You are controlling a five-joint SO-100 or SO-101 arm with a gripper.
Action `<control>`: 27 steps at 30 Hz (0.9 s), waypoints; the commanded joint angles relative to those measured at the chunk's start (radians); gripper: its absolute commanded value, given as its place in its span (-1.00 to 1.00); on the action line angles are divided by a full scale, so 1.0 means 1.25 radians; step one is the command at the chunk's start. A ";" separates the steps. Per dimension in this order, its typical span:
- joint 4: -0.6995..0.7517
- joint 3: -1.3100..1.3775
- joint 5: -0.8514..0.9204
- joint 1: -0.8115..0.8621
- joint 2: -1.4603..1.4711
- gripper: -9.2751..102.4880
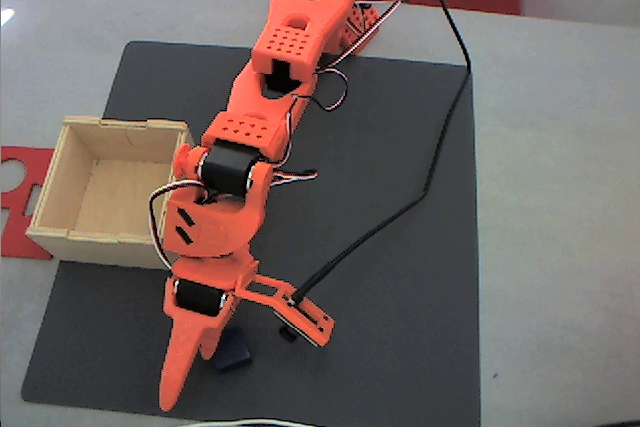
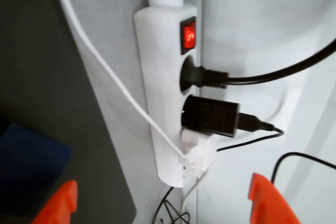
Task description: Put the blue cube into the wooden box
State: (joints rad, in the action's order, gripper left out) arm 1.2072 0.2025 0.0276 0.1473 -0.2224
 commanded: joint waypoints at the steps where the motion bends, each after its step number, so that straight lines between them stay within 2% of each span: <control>1: 0.039 0.026 -0.033 0.023 -0.018 -0.08; 5: 0.085 0.026 -0.050 0.042 -0.021 -0.08; 14: 0.090 0.026 -0.033 0.027 -0.034 -0.08; 27: 0.113 0.026 0.094 -0.074 -0.090 -0.06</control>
State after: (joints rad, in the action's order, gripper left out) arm 1.3422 0.2025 0.1335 0.0598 -0.2286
